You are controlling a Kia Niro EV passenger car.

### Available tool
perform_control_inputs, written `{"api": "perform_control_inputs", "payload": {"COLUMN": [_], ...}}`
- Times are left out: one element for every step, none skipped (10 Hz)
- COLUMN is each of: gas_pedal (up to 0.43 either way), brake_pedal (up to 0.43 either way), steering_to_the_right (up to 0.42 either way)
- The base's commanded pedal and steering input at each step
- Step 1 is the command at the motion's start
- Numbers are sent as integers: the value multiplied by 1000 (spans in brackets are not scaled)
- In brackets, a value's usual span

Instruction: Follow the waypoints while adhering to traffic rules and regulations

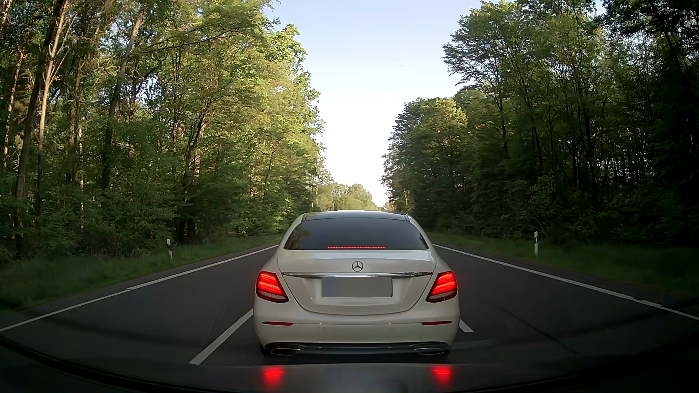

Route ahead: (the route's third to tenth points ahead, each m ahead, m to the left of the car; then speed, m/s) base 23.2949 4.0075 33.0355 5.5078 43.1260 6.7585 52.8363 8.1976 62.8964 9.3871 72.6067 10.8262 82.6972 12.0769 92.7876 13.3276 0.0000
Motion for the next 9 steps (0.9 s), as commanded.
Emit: {"api": "perform_control_inputs", "payload": {"gas_pedal": [0,0,0,0,0,0,0,0,0], "brake_pedal": [396,396,396,396,396,402,396,396,396], "steering_to_the_right": [-2,-2,-2,-2,-2,-2,-2,-2,-2]}}
